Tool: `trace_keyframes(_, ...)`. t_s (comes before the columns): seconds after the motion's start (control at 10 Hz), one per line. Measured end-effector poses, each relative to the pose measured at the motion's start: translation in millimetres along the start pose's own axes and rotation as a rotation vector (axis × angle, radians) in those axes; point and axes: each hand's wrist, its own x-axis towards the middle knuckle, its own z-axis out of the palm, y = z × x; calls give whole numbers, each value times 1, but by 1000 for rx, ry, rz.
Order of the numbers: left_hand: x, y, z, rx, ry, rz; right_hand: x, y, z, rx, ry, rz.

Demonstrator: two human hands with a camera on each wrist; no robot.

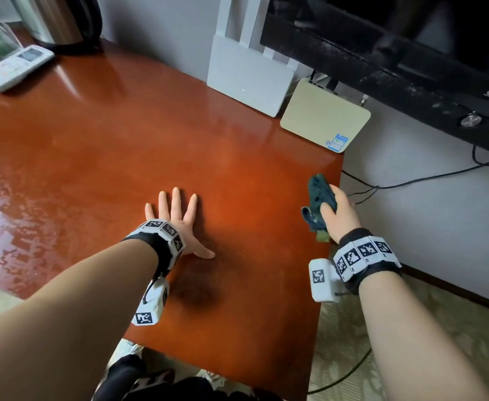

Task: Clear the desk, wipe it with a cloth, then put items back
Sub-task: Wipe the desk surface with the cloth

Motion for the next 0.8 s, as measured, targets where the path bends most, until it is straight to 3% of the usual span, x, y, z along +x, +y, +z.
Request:
trace_keyframes(0.1, 0, 0, 0, -11, 6, -1, -9, -34, 11, 180, -176, -84)
trace_keyframes(0.2, -1, -1, 1, -16, -3, 2, -7, -32, 25, -163, -178, -72)
trace_keyframes(0.3, 0, -1, 1, -15, -1, 2, -9, -18, 30, -376, 6, 43)
trace_keyframes(0.4, -1, 0, 1, -17, 1, 0, -18, -23, 41, -270, 13, -70)
trace_keyframes(0.5, -1, 0, 1, -20, 6, -3, -25, -37, 64, -425, -177, -164)
trace_keyframes(0.6, 0, 0, 1, -27, 1, -8, -24, -40, 85, -663, -214, -176)
trace_keyframes(0.8, 1, -1, 3, -16, 24, 3, -36, -5, 74, -712, -109, -178)
